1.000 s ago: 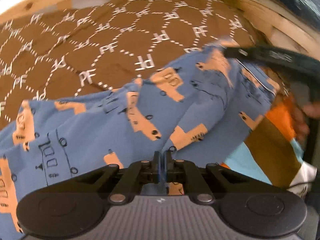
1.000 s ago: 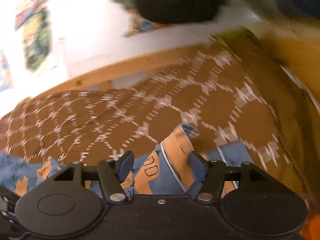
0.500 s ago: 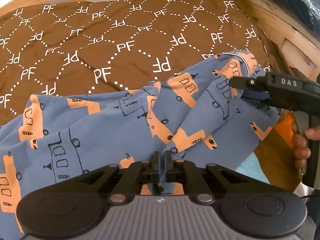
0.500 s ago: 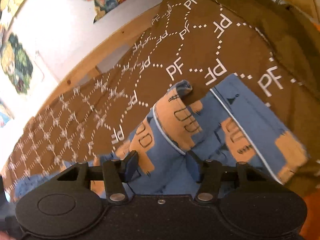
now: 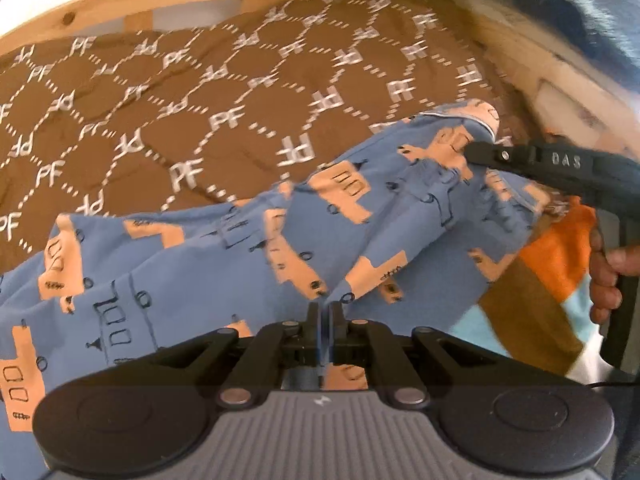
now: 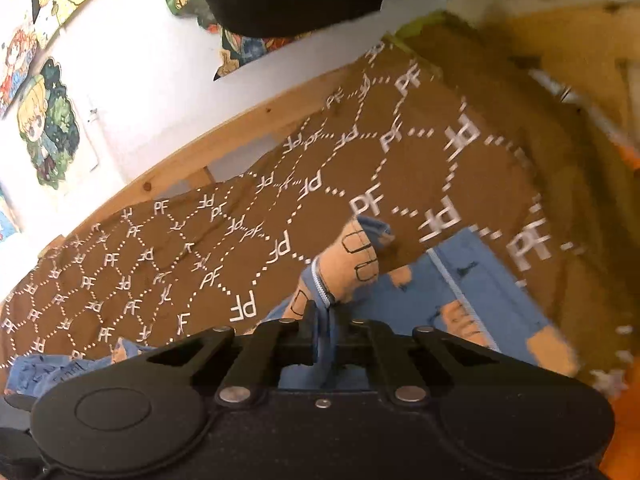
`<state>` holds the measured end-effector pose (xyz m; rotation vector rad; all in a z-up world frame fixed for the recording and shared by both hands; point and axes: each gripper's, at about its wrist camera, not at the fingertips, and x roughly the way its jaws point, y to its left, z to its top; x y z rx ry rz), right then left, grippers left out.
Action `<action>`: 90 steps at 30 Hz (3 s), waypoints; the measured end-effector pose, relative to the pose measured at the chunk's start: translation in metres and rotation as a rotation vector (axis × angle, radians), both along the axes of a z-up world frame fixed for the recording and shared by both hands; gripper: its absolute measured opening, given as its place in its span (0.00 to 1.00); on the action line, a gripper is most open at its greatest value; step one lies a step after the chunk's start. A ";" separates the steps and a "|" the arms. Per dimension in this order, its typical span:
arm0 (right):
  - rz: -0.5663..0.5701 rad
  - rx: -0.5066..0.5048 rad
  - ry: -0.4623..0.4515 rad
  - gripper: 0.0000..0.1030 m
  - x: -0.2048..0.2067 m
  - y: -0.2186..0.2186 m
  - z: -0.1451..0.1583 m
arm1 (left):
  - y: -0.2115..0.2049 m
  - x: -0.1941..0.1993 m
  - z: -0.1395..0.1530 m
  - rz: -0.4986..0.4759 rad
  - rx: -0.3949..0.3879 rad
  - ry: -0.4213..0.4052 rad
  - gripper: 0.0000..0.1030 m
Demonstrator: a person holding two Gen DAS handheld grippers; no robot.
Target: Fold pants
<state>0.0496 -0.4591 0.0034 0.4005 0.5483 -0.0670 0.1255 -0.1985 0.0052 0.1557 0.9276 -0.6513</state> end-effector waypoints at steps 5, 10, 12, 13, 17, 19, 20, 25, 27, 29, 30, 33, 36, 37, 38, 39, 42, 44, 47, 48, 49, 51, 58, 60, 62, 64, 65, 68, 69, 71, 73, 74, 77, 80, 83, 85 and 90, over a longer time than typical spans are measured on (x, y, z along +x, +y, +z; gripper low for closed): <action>-0.032 -0.220 0.136 0.05 -0.022 0.014 0.003 | -0.016 -0.020 0.000 -0.121 0.028 -0.011 0.04; -0.062 -0.206 0.208 0.34 -0.019 -0.002 -0.009 | -0.025 -0.024 -0.019 -0.153 0.079 0.033 0.04; -0.083 -0.244 0.172 0.53 -0.023 -0.008 -0.002 | -0.023 -0.023 -0.019 -0.145 0.064 0.042 0.04; -0.087 -0.260 0.158 0.54 -0.025 -0.011 0.000 | -0.023 -0.022 -0.019 -0.144 0.061 0.042 0.04; -0.091 -0.209 0.110 0.58 -0.027 -0.036 0.005 | -0.015 -0.022 -0.014 -0.173 0.032 0.035 0.10; -0.088 -0.164 0.098 0.58 -0.026 -0.045 0.006 | -0.013 -0.012 -0.005 -0.174 -0.027 0.028 0.25; -0.087 -0.141 0.091 0.58 -0.025 -0.049 0.006 | -0.011 -0.006 -0.001 -0.173 -0.052 0.022 0.38; -0.029 -0.057 0.085 0.46 -0.024 -0.055 0.003 | -0.042 0.030 0.023 -0.208 -0.025 -0.085 0.43; -0.002 -0.063 0.083 0.41 -0.023 -0.051 0.001 | -0.065 0.044 0.025 -0.273 0.014 -0.140 0.43; 0.012 -0.062 0.092 0.35 -0.021 -0.052 -0.004 | -0.084 0.057 0.020 -0.321 0.038 -0.153 0.43; 0.016 -0.062 0.095 0.30 -0.020 -0.053 -0.007 | -0.093 0.064 0.016 -0.340 0.044 -0.150 0.43; 0.032 -0.066 0.100 0.18 -0.019 -0.055 -0.011 | -0.117 0.074 0.003 -0.390 0.058 -0.146 0.43; 0.052 -0.088 0.097 0.15 -0.020 -0.053 -0.013 | -0.134 0.078 -0.012 -0.422 0.107 -0.141 0.40; 0.058 -0.098 0.099 0.15 -0.019 -0.052 -0.013 | -0.138 0.078 -0.017 -0.432 0.132 -0.134 0.31; 0.064 -0.101 0.103 0.14 -0.019 -0.051 -0.014 | -0.140 0.076 -0.020 -0.436 0.145 -0.141 0.27; 0.066 -0.105 0.105 0.14 -0.018 -0.050 -0.015 | -0.140 0.073 -0.021 -0.434 0.150 -0.157 0.22; 0.070 -0.136 0.100 0.13 -0.019 -0.046 -0.013 | -0.140 0.068 -0.020 -0.412 0.148 -0.176 0.05; 0.068 -0.159 0.084 0.11 -0.021 -0.043 -0.010 | -0.138 0.064 -0.016 -0.386 0.143 -0.195 0.03; 0.052 -0.262 0.029 0.10 -0.028 -0.032 0.000 | -0.132 0.058 -0.003 -0.316 0.096 -0.238 0.02; 0.045 -0.286 0.004 0.10 -0.031 -0.030 0.003 | -0.131 0.057 0.001 -0.299 0.080 -0.261 0.02; 0.038 -0.311 -0.018 0.10 -0.033 -0.027 0.007 | -0.131 0.053 0.004 -0.285 0.071 -0.290 0.02; 0.026 -0.372 -0.028 0.10 -0.033 -0.023 0.009 | -0.134 0.050 0.006 -0.269 0.071 -0.338 0.02; 0.025 -0.269 0.102 0.25 -0.018 -0.042 -0.011 | -0.161 0.060 -0.027 -0.244 0.137 -0.310 0.04; 0.024 -0.222 0.107 0.35 -0.021 -0.048 -0.011 | -0.157 0.058 -0.029 -0.245 0.128 -0.324 0.04; 0.012 -0.208 0.107 0.39 -0.024 -0.051 -0.010 | -0.154 0.058 -0.026 -0.241 0.120 -0.314 0.06; 0.015 -0.177 0.120 0.38 -0.023 -0.054 -0.011 | -0.149 0.057 -0.021 -0.231 0.112 -0.301 0.10; 0.017 -0.176 0.124 0.32 -0.024 -0.054 -0.011 | -0.146 0.056 -0.017 -0.225 0.109 -0.297 0.11; 0.023 -0.210 0.131 0.10 -0.025 -0.050 -0.008 | -0.131 0.051 -0.006 -0.184 0.094 -0.287 0.20; 0.014 -0.226 0.131 0.09 -0.026 -0.049 -0.006 | -0.124 0.047 -0.003 -0.171 0.086 -0.282 0.23; -0.010 -0.267 0.158 0.09 -0.029 -0.047 -0.001 | -0.107 0.038 0.004 -0.152 0.077 -0.276 0.38; -0.026 -0.278 0.181 0.11 -0.030 -0.047 -0.001 | -0.089 0.026 0.009 -0.142 0.078 -0.267 0.41; -0.034 -0.289 0.196 0.20 -0.028 -0.047 -0.003 | -0.080 0.019 0.010 -0.137 0.082 -0.262 0.41; -0.080 -0.347 0.157 0.55 -0.031 -0.044 0.001 | -0.054 0.001 0.008 -0.112 0.109 -0.230 0.42; -0.092 -0.385 0.152 0.58 -0.035 -0.041 0.005 | -0.036 -0.011 0.007 -0.081 0.155 -0.228 0.42; -0.056 -0.304 0.165 0.58 -0.037 -0.045 0.005 | -0.014 -0.021 0.011 -0.054 0.143 -0.207 0.44; -0.031 -0.264 0.166 0.52 -0.037 -0.045 0.006 | -0.005 -0.028 0.012 -0.052 0.125 -0.189 0.48; -0.020 -0.306 0.207 0.05 -0.031 -0.033 0.005 | 0.005 -0.039 0.005 -0.075 0.123 -0.192 0.50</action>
